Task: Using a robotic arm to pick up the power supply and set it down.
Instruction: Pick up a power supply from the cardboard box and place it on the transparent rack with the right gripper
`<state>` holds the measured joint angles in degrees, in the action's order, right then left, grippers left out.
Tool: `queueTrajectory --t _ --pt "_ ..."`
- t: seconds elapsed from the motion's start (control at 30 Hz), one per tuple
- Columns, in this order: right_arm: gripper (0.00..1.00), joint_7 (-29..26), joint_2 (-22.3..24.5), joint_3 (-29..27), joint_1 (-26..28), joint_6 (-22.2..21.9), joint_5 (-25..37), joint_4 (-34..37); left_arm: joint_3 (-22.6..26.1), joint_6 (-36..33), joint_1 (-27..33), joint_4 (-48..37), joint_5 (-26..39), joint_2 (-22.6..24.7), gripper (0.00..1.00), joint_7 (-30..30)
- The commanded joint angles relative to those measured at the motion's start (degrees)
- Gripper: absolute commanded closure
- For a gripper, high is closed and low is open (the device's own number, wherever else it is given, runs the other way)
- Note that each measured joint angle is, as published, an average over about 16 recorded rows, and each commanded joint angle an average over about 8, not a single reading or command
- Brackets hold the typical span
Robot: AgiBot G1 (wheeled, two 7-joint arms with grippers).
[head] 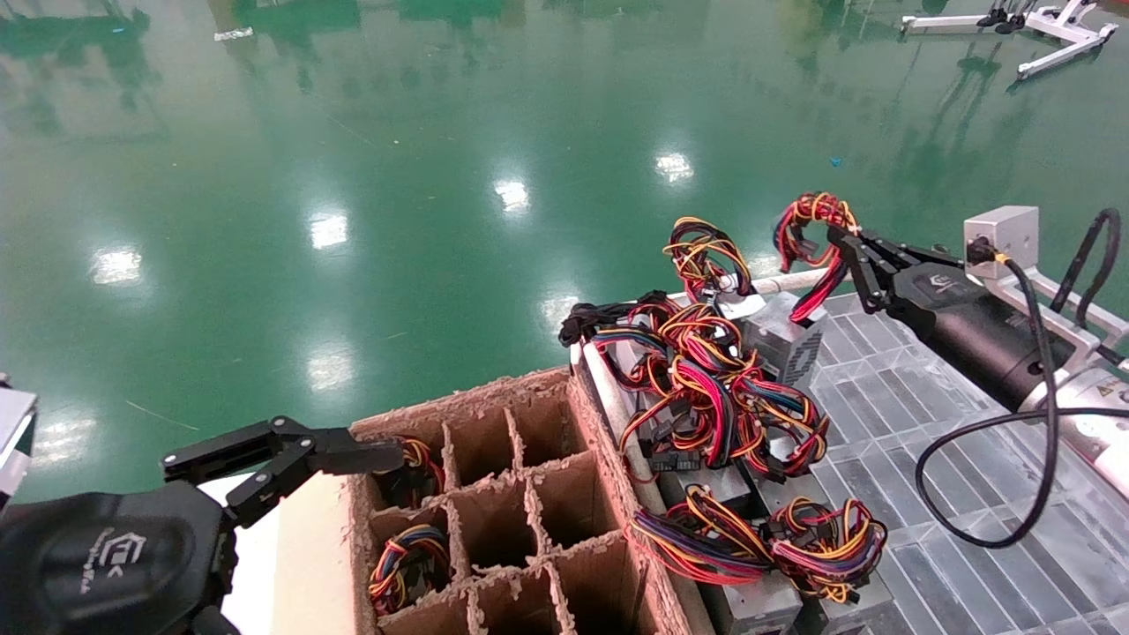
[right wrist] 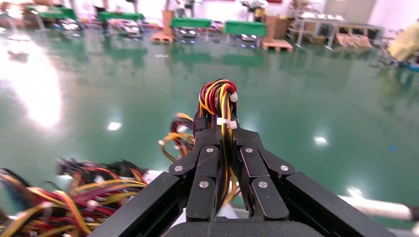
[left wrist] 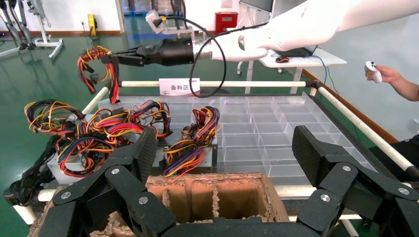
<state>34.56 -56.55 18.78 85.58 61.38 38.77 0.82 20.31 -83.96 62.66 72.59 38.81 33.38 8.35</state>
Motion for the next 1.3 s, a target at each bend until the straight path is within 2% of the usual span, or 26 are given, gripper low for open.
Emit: queueTrajectory --t 0.03,0.17,0.33,0.87,1.3 --pt "1.00 0.3 -0.3 0.1 0.0 -1.5 0.1 0.4 0.0 0.0 0.0 0.0 0.0 0.0 0.00 0.0" --pt "1.00 0.4 -0.2 0.1 -0.4 -2.8 0.1 0.7 0.0 0.0 0.0 0.0 0.0 0.0 0.00 0.0" --pt "1.00 0.2 0.9 0.1 -1.1 -2.2 0.1 0.5 0.0 0.0 0.0 0.0 0.0 0.0 0.00 0.0" --pt "1.00 -1.6 6.7 0.0 -4.6 7.3 0.0 -0.8 0.0 0.0 0.0 0.0 0.0 0.0 0.00 0.0" --pt "1.00 -1.6 10.5 1.3 -5.0 9.0 1.9 -1.1 0.0 0.0 0.0 0.0 0.0 0.0 0.00 0.0"
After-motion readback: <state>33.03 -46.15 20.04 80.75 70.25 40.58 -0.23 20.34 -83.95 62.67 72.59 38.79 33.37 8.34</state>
